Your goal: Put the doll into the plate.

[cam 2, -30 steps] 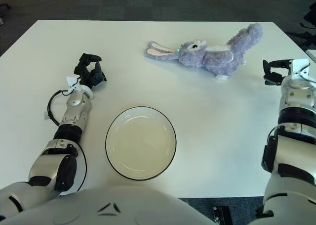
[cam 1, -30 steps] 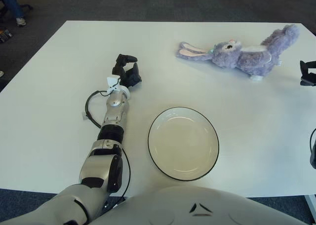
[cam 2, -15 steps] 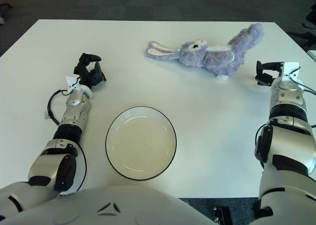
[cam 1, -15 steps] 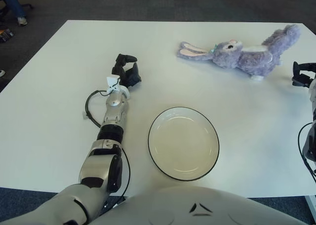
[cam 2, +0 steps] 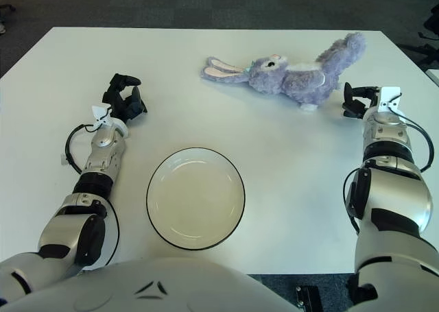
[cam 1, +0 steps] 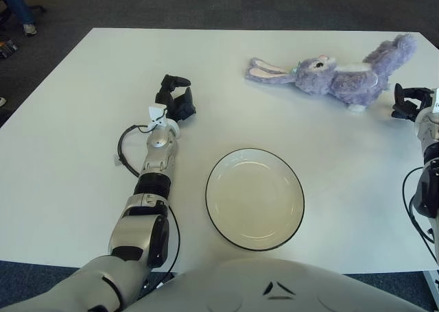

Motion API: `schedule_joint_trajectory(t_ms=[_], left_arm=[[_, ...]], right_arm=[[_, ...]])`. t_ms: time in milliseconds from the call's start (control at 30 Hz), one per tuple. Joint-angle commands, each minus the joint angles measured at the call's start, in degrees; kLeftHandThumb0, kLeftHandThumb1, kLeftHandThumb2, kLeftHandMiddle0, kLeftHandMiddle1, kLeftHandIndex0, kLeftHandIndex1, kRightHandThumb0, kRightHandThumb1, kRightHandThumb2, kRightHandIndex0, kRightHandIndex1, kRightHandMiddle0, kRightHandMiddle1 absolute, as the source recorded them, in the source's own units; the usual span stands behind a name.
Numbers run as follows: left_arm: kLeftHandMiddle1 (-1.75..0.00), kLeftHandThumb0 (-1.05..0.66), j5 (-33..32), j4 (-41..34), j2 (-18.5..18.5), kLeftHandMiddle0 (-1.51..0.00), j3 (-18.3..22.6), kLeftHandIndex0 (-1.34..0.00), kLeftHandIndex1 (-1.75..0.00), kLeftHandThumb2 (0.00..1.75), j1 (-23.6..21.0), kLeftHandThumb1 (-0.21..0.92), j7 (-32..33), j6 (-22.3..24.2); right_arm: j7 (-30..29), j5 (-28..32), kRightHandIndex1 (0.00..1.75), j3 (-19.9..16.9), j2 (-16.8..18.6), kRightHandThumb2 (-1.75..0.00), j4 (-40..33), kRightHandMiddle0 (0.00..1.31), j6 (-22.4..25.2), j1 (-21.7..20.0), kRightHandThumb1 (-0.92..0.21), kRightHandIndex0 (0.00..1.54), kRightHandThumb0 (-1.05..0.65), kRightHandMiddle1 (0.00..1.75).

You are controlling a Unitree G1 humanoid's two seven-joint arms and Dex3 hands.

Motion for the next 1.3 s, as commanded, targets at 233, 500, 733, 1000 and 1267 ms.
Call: schedule_joint_trajectory(t_ms=[233,500,733,1000,1267], left_arm=[[-1.75,-0.39,0.47,0.91,-0.35,-1.04,-0.04,-0.38,-1.75,0.93,1.41,0.62,0.61,-0.54],[-1.75,-0.39,0.45,0.99,-0.44,-1.05,-0.21,-0.38,-1.75,0.94,1.52,0.61,0.18,-1.38],[-1.75,-0.39,0.45,1.27,-0.53,-1.06,-0.27,-0.38,-1.75,0.94,1.46,0.61,0.13,-1.86],[-1.75,-0.39,0.31,1.97,-0.57,-1.05,-0.19,-0.38,-1.75,0.94,1.24,0.61,0.05,-2.55],[-1.75,-0.39,0.03,2.12,-0.59,-1.04,-0.14,-0.38,-1.75,0.94,1.09,0.61,-0.25,-1.98]], right_arm=[[4.96,1.1,1.64,0.42,0.91,-0.78,-2.28,0.32,-1.67,-0.73,-0.69,0.33,0.0,1.63],[9.76,2.03,1.62,0.33,1.2,-0.81,-4.54,0.35,-2.9,0.83,-0.66,0.36,-0.01,1.61],[13.1,2.77,1.62,0.65,1.36,-0.82,-7.29,0.37,-3.74,2.68,-0.65,0.38,-0.01,1.6],[17.15,5.59,1.64,0.75,2.97,-0.88,-28.7,0.37,2.57,12.75,-0.61,0.38,-0.01,1.62],[19.01,8.46,1.67,-0.68,3.17,-0.89,-42.44,0.34,9.04,20.09,-0.63,0.35,-0.01,1.65]])
